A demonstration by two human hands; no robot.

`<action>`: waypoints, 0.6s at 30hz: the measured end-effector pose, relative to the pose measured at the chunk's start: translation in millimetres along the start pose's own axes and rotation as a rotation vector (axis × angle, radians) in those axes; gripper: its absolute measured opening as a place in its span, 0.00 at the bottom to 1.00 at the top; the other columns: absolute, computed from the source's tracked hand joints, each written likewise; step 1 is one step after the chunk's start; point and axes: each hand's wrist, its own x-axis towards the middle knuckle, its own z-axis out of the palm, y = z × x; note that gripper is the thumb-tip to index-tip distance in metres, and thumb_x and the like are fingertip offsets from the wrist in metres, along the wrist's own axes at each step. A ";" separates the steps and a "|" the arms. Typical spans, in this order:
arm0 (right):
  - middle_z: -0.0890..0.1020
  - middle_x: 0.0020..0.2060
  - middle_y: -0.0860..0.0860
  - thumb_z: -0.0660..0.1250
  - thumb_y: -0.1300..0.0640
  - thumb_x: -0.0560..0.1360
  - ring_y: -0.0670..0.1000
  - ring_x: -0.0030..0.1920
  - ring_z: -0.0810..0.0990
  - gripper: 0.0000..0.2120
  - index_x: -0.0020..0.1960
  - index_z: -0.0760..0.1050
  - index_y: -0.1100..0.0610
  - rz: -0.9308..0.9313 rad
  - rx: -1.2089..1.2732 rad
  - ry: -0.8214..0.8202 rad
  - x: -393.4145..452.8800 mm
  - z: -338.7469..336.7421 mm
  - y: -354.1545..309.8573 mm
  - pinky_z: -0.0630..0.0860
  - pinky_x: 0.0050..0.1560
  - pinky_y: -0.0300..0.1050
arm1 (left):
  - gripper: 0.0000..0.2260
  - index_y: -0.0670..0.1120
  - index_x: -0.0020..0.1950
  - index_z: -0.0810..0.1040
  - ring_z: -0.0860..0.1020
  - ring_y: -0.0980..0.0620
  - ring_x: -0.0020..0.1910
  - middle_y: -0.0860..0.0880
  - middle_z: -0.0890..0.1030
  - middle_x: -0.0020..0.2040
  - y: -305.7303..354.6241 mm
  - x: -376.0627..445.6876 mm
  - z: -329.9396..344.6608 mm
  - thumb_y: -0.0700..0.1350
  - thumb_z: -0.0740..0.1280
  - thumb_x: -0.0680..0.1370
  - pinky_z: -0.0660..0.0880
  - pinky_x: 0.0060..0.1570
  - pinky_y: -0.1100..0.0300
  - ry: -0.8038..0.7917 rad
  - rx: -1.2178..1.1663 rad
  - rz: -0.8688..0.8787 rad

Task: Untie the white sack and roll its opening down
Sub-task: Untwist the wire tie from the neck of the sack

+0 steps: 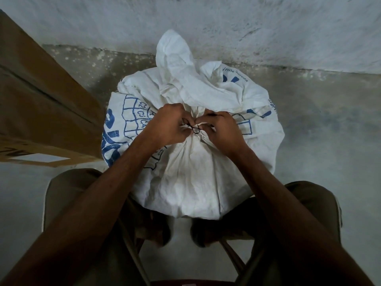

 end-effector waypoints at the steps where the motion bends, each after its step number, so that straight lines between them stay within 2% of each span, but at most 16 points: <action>1: 0.84 0.47 0.45 0.69 0.61 0.74 0.54 0.49 0.81 0.12 0.54 0.84 0.48 0.007 0.000 -0.019 0.3 0.4 1.0 0.78 0.51 0.53 | 0.11 0.55 0.47 0.87 0.81 0.52 0.38 0.50 0.82 0.41 -0.3 -0.4 -0.5 0.47 0.78 0.66 0.79 0.43 0.54 -0.014 -0.003 0.008; 6: 0.83 0.49 0.47 0.68 0.57 0.77 0.54 0.54 0.80 0.10 0.54 0.84 0.47 0.051 -0.059 -0.070 0.4 3.1 4.5 0.78 0.54 0.54 | 0.10 0.55 0.48 0.88 0.81 0.52 0.37 0.49 0.83 0.41 0.6 -1.4 -1.9 0.48 0.77 0.67 0.79 0.43 0.54 -0.023 -0.016 0.003; 11: 0.83 0.51 0.49 0.64 0.56 0.78 0.56 0.54 0.79 0.11 0.57 0.81 0.47 0.044 -0.108 -0.083 -0.8 0.8 2.5 0.79 0.51 0.53 | 0.09 0.55 0.48 0.87 0.81 0.50 0.39 0.48 0.83 0.43 2.9 -1.2 0.0 0.48 0.76 0.68 0.79 0.44 0.52 -0.023 0.014 -0.014; 13: 0.82 0.53 0.51 0.61 0.55 0.79 0.58 0.55 0.79 0.12 0.59 0.79 0.47 0.053 -0.148 -0.107 -2.5 0.7 0.7 0.80 0.51 0.55 | 0.10 0.54 0.48 0.87 0.81 0.49 0.40 0.48 0.83 0.44 3.6 -2.2 1.8 0.49 0.75 0.68 0.79 0.45 0.52 -0.005 0.030 -0.023; 16: 0.78 0.54 0.55 0.55 0.53 0.78 0.62 0.56 0.77 0.14 0.60 0.74 0.51 0.060 -0.210 -0.149 -5.8 -0.5 -4.7 0.79 0.49 0.56 | 0.11 0.54 0.50 0.86 0.82 0.48 0.43 0.49 0.83 0.46 5.1 -4.5 6.7 0.51 0.71 0.69 0.80 0.45 0.51 0.026 0.075 -0.021; 18: 0.77 0.54 0.57 0.48 0.47 0.75 0.63 0.55 0.76 0.21 0.61 0.72 0.52 0.055 -0.207 -0.131 -7.5 -2.3 -8.7 0.78 0.48 0.55 | 0.11 0.55 0.50 0.86 0.82 0.48 0.44 0.49 0.83 0.46 4.7 -5.9 9.0 0.53 0.70 0.69 0.80 0.45 0.50 0.035 0.090 -0.024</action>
